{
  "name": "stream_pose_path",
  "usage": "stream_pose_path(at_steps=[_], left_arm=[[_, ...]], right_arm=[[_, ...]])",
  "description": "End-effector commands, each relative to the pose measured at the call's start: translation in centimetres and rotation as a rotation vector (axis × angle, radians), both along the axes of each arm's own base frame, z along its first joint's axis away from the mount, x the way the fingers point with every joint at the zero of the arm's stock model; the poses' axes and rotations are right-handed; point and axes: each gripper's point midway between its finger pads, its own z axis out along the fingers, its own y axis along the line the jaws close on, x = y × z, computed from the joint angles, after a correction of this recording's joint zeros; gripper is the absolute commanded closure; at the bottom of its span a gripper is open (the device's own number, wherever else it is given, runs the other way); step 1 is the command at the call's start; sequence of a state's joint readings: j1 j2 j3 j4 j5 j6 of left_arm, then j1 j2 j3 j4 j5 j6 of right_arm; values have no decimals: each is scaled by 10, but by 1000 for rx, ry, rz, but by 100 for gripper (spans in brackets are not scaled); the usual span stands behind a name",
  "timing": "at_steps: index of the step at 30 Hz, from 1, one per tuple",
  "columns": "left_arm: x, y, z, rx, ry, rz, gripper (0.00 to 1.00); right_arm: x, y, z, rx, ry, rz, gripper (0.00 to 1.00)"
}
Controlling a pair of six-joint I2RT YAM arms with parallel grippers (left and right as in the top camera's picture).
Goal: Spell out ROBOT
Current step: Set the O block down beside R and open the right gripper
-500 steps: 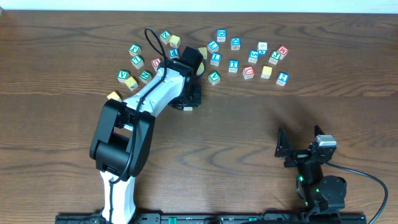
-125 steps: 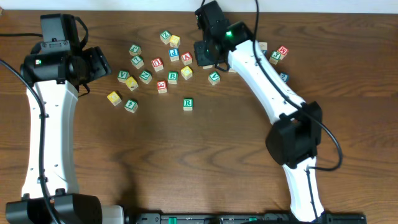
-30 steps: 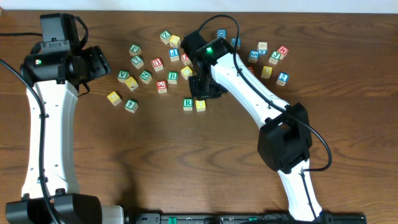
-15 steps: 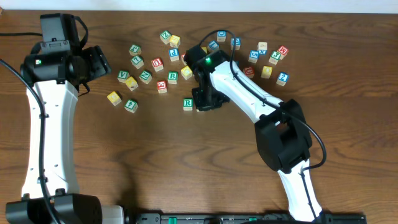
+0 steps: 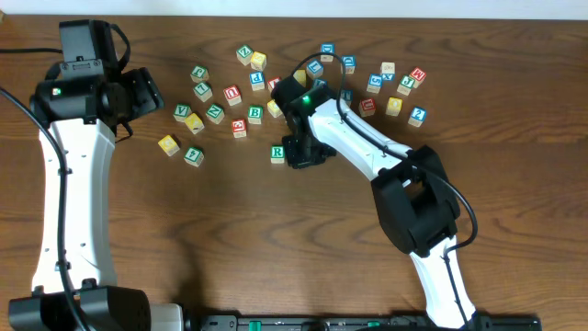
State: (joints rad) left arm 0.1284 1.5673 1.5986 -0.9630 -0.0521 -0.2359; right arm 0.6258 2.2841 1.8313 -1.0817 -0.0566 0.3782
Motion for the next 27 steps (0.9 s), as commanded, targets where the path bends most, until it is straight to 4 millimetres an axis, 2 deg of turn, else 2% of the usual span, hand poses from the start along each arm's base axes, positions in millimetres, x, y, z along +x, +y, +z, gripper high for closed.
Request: stream_pose_path(at_steps=[1,3,6,12,15,20,27], left_arm=[[-1,2,-5,3,15,11,21],[-1,2,-5,2,15,10,21],[-1,2,-5,2,15,10,21],[-1,2,-6,2,16,10,21],[-1,2,-5,2,15,10,21],[-1,2,-5,3,15,11,21],[-1,2,-5,2,15,10,21]], right_arm=[[-6,5,-6,-1,17,31,92],[-10,9,-4,22,34,45,98],[-12,12,4,45,55,53,99],[0,-2,40,54,-3,20,97],[10,-14,47,32,-44,-6,91],[24,-27,42,15,-75,-62,89],[30,-15,26,45,-111,-82,90]])
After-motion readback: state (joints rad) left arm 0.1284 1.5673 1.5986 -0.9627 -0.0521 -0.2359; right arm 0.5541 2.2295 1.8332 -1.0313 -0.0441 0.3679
